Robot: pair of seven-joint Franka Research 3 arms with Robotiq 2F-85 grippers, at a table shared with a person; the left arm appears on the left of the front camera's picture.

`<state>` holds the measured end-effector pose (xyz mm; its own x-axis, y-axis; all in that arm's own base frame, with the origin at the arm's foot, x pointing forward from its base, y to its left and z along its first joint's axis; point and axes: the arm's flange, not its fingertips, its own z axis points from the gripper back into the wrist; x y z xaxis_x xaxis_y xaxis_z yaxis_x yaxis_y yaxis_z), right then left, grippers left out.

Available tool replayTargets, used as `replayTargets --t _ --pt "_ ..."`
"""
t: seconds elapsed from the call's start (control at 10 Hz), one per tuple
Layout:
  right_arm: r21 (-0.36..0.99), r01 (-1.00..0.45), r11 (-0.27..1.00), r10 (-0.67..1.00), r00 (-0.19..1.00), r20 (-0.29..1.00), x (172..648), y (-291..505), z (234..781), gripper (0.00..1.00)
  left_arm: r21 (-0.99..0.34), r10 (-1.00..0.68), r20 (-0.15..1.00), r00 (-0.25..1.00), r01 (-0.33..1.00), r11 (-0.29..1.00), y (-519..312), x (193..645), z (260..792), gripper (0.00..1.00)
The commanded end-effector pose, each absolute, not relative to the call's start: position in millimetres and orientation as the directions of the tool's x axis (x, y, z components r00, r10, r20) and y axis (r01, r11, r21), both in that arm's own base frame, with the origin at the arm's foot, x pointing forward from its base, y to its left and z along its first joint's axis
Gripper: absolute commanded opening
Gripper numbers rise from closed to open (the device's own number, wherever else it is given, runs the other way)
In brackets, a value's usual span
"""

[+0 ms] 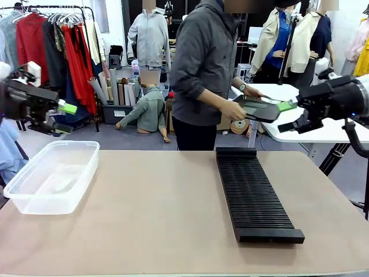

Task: Sort PCBs into racks and boxes based on the side picked up.
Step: Pick up the Blank PCB handed by the Human.

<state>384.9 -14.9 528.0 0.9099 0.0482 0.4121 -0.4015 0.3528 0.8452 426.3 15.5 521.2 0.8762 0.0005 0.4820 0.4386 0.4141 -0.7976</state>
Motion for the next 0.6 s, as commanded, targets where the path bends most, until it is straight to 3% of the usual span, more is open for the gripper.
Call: replayTargets --t 0.0,0.5 --pt "0.878 -0.4 0.264 0.033 0.913 0.406 400 -37 518 1.0 -0.804 0.061 0.539 0.84 0.491 0.336 39 413 522 1.0" --pt "0.892 -0.427 0.148 0.019 0.903 0.429 401 -64 493 1.0 -0.816 0.13 0.541 0.831 0.482 0.32 83 400 505 1.0"
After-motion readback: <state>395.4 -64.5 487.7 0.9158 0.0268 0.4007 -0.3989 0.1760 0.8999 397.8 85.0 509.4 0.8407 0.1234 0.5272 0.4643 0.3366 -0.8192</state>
